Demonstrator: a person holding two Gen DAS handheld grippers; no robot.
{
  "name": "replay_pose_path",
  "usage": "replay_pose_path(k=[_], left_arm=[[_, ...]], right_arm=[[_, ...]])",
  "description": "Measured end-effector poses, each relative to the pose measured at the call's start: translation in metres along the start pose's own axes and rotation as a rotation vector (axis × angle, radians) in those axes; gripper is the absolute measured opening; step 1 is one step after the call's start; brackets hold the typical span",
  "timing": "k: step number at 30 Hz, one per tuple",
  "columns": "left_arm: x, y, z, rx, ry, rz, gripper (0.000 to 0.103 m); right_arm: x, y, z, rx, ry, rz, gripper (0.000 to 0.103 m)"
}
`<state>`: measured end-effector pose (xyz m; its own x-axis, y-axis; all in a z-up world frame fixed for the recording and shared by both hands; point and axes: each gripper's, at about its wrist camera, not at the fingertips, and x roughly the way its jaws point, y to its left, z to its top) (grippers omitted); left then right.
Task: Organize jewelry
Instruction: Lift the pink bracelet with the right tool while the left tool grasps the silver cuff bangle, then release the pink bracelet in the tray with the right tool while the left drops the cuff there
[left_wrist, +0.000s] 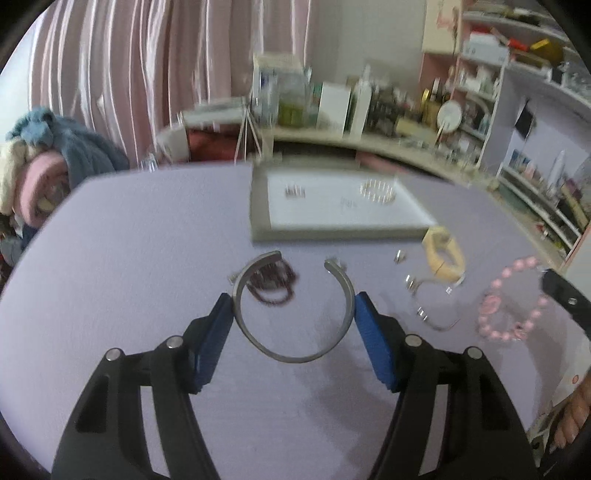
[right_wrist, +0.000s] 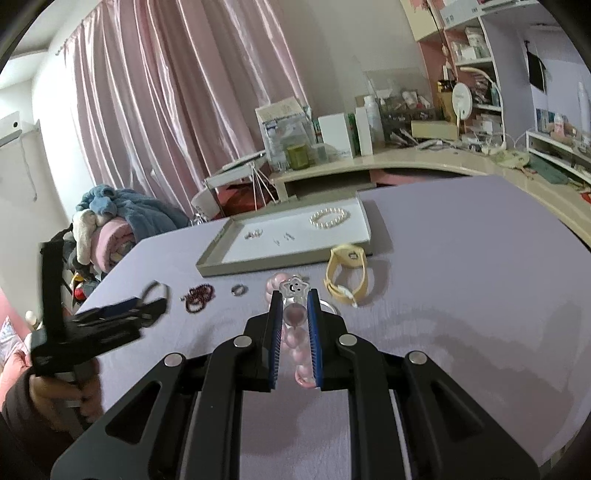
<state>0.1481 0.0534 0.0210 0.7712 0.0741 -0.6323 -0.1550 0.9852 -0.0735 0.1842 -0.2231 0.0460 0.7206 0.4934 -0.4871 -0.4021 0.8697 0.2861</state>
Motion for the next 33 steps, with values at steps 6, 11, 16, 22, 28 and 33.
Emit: replay_pose_path(k=[6,11,16,22,28,33], left_arm=[[-0.036,0.005,0.012,-0.008,-0.088,-0.018,0.067],[-0.051,0.005,0.015,-0.018,-0.127,-0.039,0.067],[-0.062,0.002,0.014,-0.006,-0.159,-0.048,0.067],[-0.067,0.002,0.013,-0.004,-0.173,-0.052,0.067],[-0.069,0.002,0.013,-0.01,-0.177,-0.052,0.067],[-0.071,0.004,0.016,-0.018,-0.192,-0.058,0.067]], right_arm=[[0.001,0.009,0.009,-0.017,-0.013,0.01,0.014],[0.003,0.018,0.013,-0.037,-0.013,0.021,0.014],[0.004,0.028,0.017,-0.056,-0.018,0.031,0.014],[0.006,0.034,0.016,-0.067,-0.013,0.034,0.014],[0.006,0.033,0.02,-0.073,-0.012,0.021,0.014],[0.008,0.03,0.036,-0.085,-0.034,-0.008,0.014]])
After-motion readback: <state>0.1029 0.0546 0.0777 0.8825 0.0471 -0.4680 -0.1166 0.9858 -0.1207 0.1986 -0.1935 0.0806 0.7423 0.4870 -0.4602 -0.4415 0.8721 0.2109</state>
